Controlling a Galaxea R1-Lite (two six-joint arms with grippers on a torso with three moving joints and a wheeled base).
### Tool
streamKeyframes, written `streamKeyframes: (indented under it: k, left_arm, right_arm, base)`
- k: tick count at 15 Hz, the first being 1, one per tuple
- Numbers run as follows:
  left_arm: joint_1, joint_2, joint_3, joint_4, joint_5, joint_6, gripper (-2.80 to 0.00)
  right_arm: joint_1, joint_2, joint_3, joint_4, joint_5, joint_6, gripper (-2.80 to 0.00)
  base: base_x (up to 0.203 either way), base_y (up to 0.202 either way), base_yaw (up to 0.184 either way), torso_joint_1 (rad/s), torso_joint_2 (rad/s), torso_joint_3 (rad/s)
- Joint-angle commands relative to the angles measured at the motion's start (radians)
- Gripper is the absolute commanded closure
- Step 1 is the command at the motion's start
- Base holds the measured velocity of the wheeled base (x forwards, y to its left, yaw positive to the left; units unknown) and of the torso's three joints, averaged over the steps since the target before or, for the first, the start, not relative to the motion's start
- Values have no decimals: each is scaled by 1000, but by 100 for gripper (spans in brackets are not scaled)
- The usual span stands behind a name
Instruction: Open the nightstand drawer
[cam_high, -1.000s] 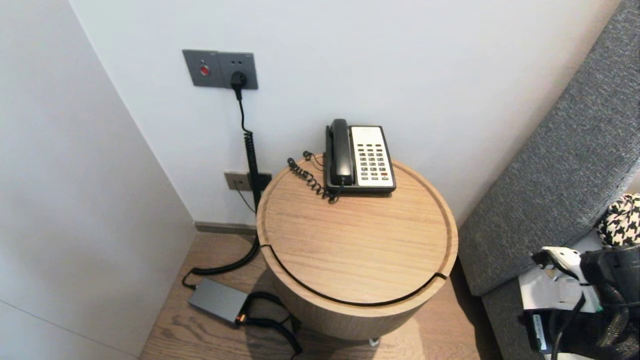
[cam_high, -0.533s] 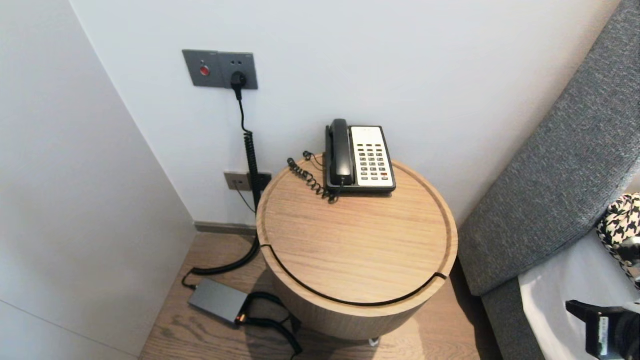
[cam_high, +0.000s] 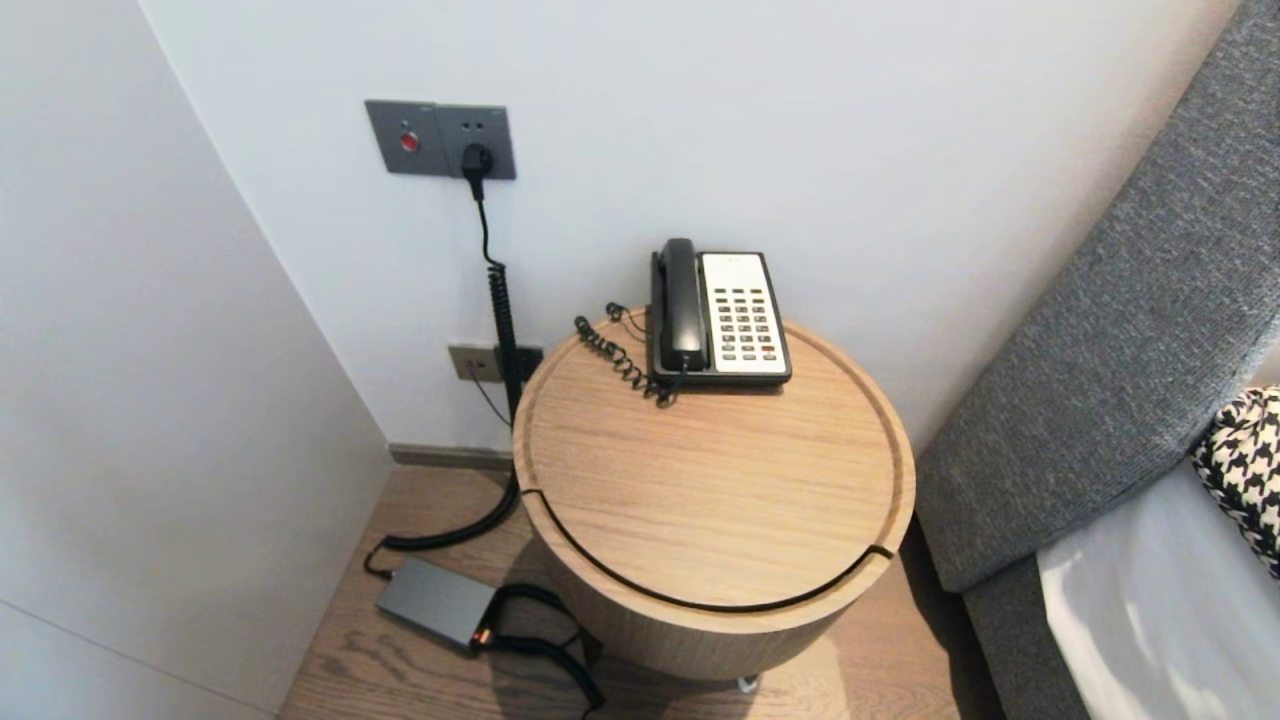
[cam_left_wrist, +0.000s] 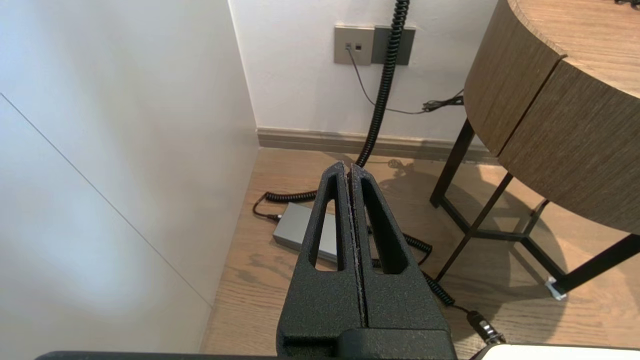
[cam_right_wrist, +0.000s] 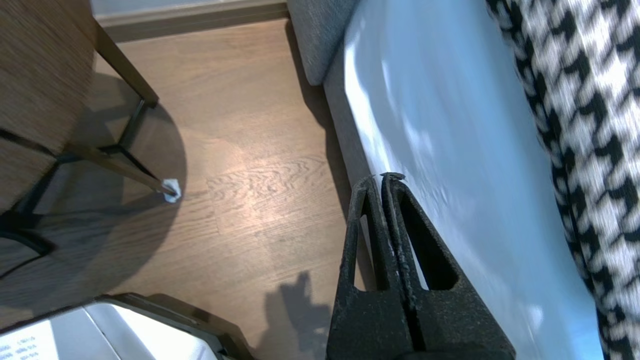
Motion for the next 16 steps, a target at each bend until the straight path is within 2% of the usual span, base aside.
streamKeyframes:
  k: [1, 3, 5, 11, 13, 16]
  left_arm:
    - [0, 0, 14, 0, 0, 0, 0]
    - [0, 0, 14, 0, 0, 0, 0]
    - [0, -1, 14, 0, 0, 0, 0]
    - [0, -1, 14, 0, 0, 0, 0]
    - [0, 0, 14, 0, 0, 0, 0]
    - [0, 0, 14, 0, 0, 0, 0]
  right_arm:
    - [6, -112, 50, 0, 3, -4, 0]
    - [23, -188, 79, 0, 52, -10, 0]
    - [20, -239, 122, 0, 143, -24, 0]
    - [-20, -336, 166, 0, 206, -113, 0]
    - [-68, -372, 165, 2, 274, -159, 0]
    - [-202, -388, 166, -1, 453, -178, 0]
  base:
    - [0, 0, 0, 0, 0, 0]
    - [0, 0, 0, 0, 0, 0]
    - [0, 0, 0, 0, 0, 0]
    - [0, 0, 0, 0, 0, 0]
    - [0, 0, 0, 0, 0, 0]
    - [0, 0, 0, 0, 0, 0]
